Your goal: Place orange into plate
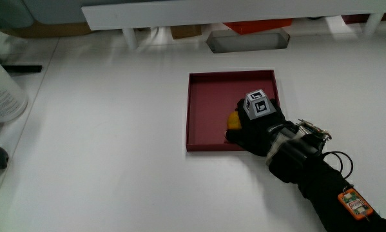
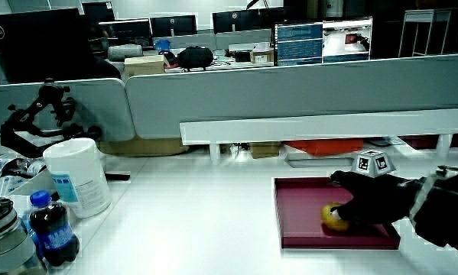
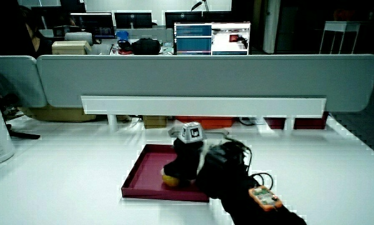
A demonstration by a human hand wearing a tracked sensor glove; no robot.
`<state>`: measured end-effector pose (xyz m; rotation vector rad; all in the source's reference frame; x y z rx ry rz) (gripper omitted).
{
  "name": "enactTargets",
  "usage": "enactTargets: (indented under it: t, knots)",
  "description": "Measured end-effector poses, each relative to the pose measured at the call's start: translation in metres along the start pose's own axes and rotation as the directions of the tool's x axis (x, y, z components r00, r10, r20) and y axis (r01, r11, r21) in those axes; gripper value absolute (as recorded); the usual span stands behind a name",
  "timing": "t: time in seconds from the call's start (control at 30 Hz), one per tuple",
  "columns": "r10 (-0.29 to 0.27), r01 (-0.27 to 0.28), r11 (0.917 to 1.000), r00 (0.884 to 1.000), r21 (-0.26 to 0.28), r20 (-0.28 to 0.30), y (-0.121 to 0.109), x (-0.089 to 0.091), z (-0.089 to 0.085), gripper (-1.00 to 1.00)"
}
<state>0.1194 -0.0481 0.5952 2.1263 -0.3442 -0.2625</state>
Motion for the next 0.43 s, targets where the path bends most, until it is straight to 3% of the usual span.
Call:
enactTargets:
  t: [0.07, 0.13, 0.2, 0.23, 0.3, 0.43]
  knots:
    - [-0.013, 0.014, 0.9999, 1.0, -0.008, 0.013, -0.001, -0.001, 0.0, -0.23]
    - [-0.022, 0.021, 0.9977, 1.0, -0.064, -0.001, 0.005, 0.001, -0.006, -0.38]
    - [-0.01, 0.008, 0.998, 0.999, -0.063, -0.038, 0.007, 0.006, -0.009, -0.54]
    - [0.001, -0.003, 0.9992, 0.999, -0.039, -0.047, 0.005, 0.007, -0.009, -0.62]
    - [0.025, -0.03, 0.9989, 0.991, -0.036, -0.131, 0.004, 0.016, -0.01, -0.77]
    - [0.054, -0.046, 0.9973, 0.987, 0.058, -0.149, -0.01, 0.029, 0.002, -1.0]
